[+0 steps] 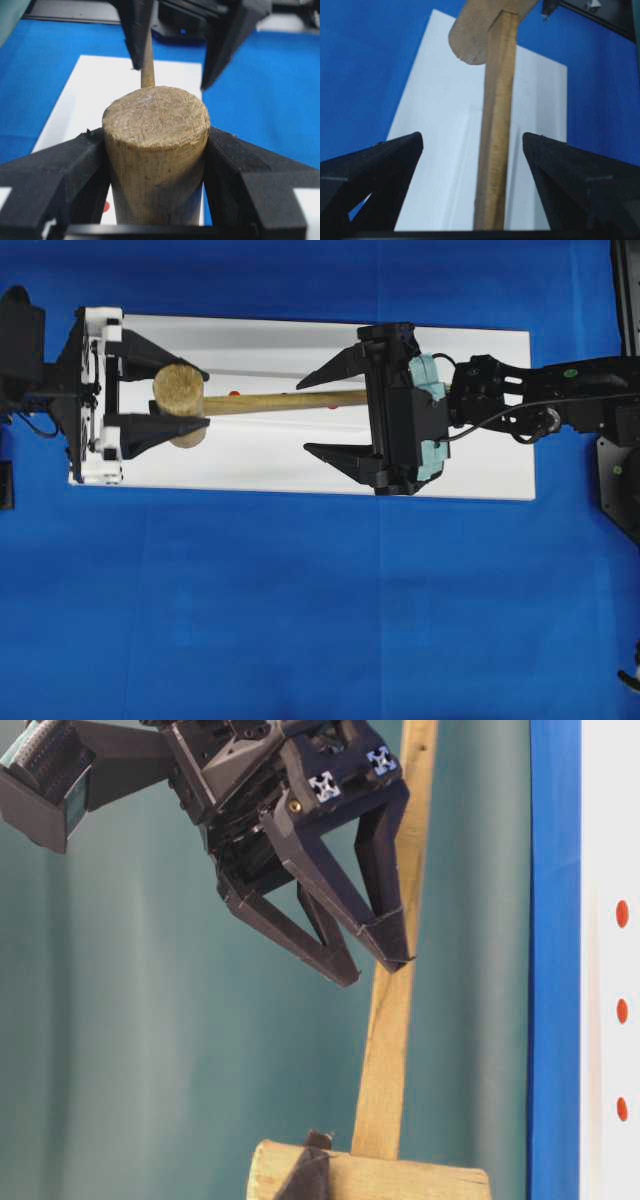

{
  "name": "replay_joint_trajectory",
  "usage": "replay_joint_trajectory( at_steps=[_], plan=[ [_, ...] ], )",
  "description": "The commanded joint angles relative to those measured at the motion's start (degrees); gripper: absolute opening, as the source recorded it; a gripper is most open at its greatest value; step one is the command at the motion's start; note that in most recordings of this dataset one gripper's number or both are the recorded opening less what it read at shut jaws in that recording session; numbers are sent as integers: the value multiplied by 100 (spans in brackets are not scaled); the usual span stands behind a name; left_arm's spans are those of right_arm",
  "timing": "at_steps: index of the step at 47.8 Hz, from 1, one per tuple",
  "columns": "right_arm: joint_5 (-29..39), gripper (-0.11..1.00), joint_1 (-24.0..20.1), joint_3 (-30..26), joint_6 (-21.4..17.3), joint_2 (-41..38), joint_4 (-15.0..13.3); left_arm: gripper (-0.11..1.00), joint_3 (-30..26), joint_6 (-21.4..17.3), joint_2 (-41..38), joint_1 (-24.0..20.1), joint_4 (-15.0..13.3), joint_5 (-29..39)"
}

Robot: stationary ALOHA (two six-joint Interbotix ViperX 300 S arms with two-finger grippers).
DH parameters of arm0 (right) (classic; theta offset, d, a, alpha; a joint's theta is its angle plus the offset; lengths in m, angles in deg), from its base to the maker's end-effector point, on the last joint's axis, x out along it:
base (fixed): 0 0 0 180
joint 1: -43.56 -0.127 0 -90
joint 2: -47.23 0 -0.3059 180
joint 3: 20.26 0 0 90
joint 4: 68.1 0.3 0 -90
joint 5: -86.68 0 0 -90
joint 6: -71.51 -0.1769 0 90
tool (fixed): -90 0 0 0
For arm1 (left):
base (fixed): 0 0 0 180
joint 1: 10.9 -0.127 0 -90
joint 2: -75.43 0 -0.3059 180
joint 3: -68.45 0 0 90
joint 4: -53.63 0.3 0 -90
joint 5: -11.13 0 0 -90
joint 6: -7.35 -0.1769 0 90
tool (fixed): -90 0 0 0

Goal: Hit the mark with a hammer.
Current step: 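Rotate the hammer head downward with both grippers holding it, then open the left gripper to release the hammer head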

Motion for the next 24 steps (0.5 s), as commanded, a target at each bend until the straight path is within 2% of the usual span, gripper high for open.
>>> replay_joint_trajectory(
  at_steps=[1,9,24],
  plan=[
    [-18,96,-18,-141,-35,123,18,46,-123,-141,70,44,9,18],
    [-26,96,-18,-149,-53,88,35,46,-123,-185,79,35,9,53],
    [-35,95,44,-237,-202,-378,299,46,-132,-202,88,105,9,26]
  ],
)
